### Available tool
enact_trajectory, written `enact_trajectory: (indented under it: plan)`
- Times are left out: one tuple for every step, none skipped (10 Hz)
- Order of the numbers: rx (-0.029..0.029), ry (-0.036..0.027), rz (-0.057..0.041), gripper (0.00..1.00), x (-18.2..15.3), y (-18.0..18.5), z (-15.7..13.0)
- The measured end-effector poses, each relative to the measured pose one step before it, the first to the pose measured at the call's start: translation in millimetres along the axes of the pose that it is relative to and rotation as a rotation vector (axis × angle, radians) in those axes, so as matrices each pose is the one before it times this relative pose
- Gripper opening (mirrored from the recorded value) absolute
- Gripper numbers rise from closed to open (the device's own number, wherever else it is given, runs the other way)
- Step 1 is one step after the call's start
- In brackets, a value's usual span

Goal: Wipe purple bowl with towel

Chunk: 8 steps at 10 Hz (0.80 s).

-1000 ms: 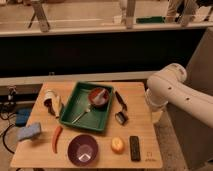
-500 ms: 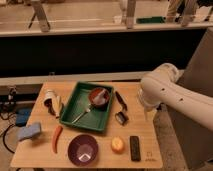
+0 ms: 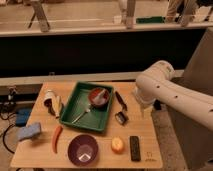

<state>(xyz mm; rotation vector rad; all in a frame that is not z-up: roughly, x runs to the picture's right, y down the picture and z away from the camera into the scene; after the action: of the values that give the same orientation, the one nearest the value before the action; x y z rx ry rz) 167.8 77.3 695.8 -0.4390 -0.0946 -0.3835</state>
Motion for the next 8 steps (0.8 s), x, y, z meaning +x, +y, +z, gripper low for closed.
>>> enact_trajectory:
  plan:
    - [0.00692,-0.00193,-0.01568,0.8,-2.39,-0.65,-1.51]
    - [0.00667,-0.00242,-0.01596,0.8,-6.62,0.67,-2.35]
    - [0.0078,-0.00518,-0.01628,0.8,-7.09,-1.37,-1.16]
    - [0.00589,-0.00082,-0.01311,0.8,-0.07,-2.16,-0.44]
    - [0.00986,0.00048,-0.01551,0.8,2.32,-7.2,0.95]
    - [0.00725,-0.00447,-0.01678,0.8,-1.24,-11.9,2.97]
    - [0.00919,-0.00469,-0.01876,0.8,-1.52,-13.67,2.7]
    - [0.00569,0.00377,-0.0106,0.8,0.37,-3.99,0.28]
